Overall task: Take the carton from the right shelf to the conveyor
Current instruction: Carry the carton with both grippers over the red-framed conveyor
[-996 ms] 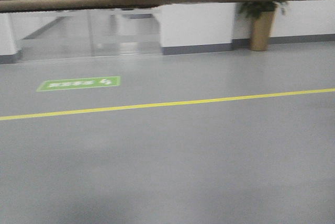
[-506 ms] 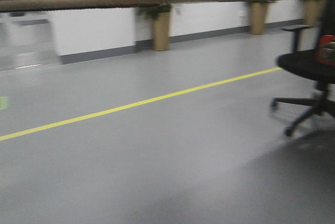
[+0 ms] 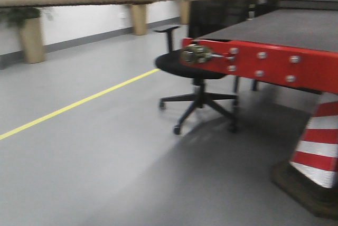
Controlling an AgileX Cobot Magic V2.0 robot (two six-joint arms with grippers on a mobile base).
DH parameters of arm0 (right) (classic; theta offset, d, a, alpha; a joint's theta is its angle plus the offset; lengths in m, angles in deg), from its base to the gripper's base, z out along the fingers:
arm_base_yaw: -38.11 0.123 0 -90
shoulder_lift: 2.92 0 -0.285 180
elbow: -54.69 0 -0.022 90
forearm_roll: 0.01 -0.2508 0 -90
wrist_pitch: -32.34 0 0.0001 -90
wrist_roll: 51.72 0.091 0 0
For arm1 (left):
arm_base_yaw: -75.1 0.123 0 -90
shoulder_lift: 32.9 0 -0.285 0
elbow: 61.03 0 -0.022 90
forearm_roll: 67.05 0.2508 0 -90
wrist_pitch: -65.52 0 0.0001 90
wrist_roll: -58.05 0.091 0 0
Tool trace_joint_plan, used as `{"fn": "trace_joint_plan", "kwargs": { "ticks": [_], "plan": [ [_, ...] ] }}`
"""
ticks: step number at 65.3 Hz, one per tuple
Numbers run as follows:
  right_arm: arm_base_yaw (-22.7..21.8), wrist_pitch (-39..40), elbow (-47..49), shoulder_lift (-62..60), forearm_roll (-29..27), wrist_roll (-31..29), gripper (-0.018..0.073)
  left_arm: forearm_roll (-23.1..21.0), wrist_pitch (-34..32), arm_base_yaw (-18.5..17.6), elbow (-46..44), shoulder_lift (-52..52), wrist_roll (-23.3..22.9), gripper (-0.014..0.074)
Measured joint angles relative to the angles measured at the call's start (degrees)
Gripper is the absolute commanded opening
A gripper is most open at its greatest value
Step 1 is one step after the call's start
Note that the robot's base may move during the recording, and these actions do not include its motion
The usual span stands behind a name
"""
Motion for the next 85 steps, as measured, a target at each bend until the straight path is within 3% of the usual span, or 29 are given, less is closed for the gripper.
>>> {"fn": "trace_joint_plan", "kwargs": {
  "ticks": [18, 85],
  "plan": [
    [0.0, 0.4, 0.0, 0.1, -0.4, 0.1, -0.007, 2.3, -0.3, -0.1, 0.0, 0.0, 0.0, -0.0016],
    [0.0, 0.5, 0.0, 0.3, -0.4, 0.1, -0.007, 2.4, -0.6, -0.1, 0.0, 0.0, 0.0, -0.0016]
  ]
}}
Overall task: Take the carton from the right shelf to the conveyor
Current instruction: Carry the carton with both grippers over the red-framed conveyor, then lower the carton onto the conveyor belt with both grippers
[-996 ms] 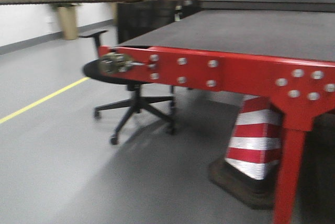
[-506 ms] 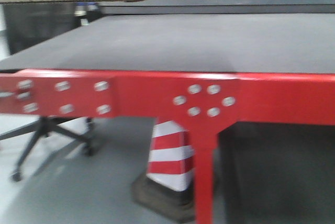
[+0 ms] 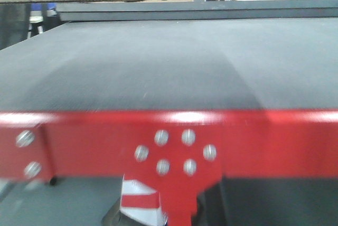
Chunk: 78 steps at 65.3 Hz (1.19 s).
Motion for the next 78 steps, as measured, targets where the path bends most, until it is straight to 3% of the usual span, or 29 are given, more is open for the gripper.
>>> {"fn": "trace_joint_plan", "kwargs": {
  "ticks": [78],
  "plan": [
    [0.0, 0.0, 0.0, 0.0, 0.0, 0.0, -0.007, 0.0, 0.0, 0.0, 0.0, 0.0, 0.0, -0.0016]
  ]
}}
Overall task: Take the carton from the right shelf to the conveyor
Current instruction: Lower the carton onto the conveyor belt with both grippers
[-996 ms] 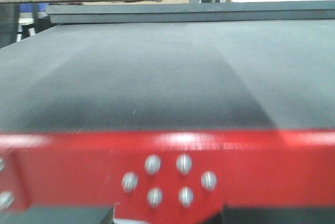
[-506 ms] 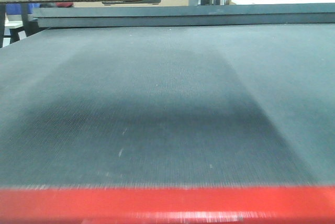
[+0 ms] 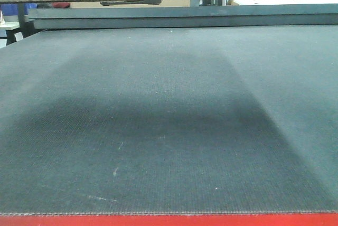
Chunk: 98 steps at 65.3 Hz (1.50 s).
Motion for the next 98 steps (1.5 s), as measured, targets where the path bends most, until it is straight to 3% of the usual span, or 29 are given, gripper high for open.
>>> {"fn": "trace_joint_plan", "kwargs": {
  "ticks": [41, 72, 81, 98],
  "plan": [
    [0.0, 0.0, 0.0, 0.0, 0.0, 0.0, -0.007, 0.0, 0.0, 0.0, 0.0, 0.0, 0.0, -0.0016],
    [0.0, 4.2, 0.0, 1.1, 0.6, -0.1, -0.007, 1.2, -5.9, 0.0, 0.4, 0.1, -0.6, -0.0016],
    [0.0, 4.4, 0.0, 5.5, 0.7, -0.1, -0.007, -2.3, -9.2, 3.2, 3.2, 1.1, -1.1, -0.0016],
    [-0.1, 8.2, 0.0, 18.3, 0.8, -0.2, -0.0066, -9.0, -20.8, 11.4, 17.9, 4.4, -1.2, -0.0016]
  ]
}}
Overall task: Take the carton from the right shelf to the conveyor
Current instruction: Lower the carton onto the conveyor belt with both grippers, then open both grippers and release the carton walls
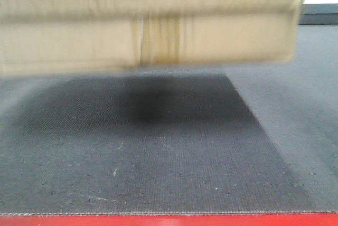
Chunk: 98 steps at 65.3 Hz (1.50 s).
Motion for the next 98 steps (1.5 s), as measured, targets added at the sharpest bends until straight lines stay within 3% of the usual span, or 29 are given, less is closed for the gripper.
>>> {"fn": "trace_joint_plan", "kwargs": {
  "ticks": [9, 15, 18, 27, 34, 47, 54, 61, 68, 73, 86, 98],
  "plan": [
    [0.0, 2.2, 0.0, 5.1, 0.0, -0.1, -0.0054, -0.3, -5.9, 1.7, 5.6, 0.2, -0.1, -0.0013],
    [0.0, 2.6, 0.0, 7.3, 0.0, -0.1, 0.0093, 0.5, -8.0, 1.8, 7.3, 0.5, -0.1, 0.0062],
    [0.0, 2.6, 0.0, 7.8, -0.1, -0.1, 0.0182, 1.1, -8.6, 1.8, 7.4, 0.7, -0.1, 0.0129],
    [0.0, 3.0, 0.0, 8.1, 0.1, -0.3, 0.058, 2.6, -11.4, 1.8, 7.5, 0.8, -0.1, 0.0434],
    [0.0, 3.4, 0.2, 8.1, 0.1, -0.3, 0.0568, 2.7, -11.8, 1.8, 7.5, 0.8, -0.1, 0.0627],
    [0.0, 3.4, 0.4, 5.4, 0.2, -0.3, 0.0568, 2.8, -8.5, 1.8, 5.6, 0.8, -0.1, 0.0599],
    [-0.4, 3.4, 0.6, 2.2, 0.6, -0.3, 0.0498, 2.8, -5.2, 1.8, 4.4, -0.4, 0.3, 0.0538],
    [-1.9, 1.9, 0.7, -0.6, 0.7, -0.3, 0.0318, 2.8, -1.7, 1.8, 4.0, -2.4, 1.6, 0.0307],
    [-4.9, -1.7, 0.8, -2.8, 0.8, -0.3, 0.0076, 3.9, 1.3, 1.9, 4.1, -4.2, 2.1, -0.0042],
    [-8.0, -3.7, 0.2, -3.6, 0.9, -0.3, -0.0095, 4.1, 1.7, 2.7, 5.2, -5.7, 2.6, 0.003],
    [-14.5, -3.1, -9.0, -7.8, 1.7, -0.5, -0.0069, 4.1, 1.1, 7.6, 11.4, -10.8, 3.0, 0.0006],
    [-15.9, 4.8, -22.8, -14.5, 1.7, -0.7, -0.0069, 4.4, -4.3, 12.0, 22.3, -17.4, 3.6, 0.0016]
  ]
}}
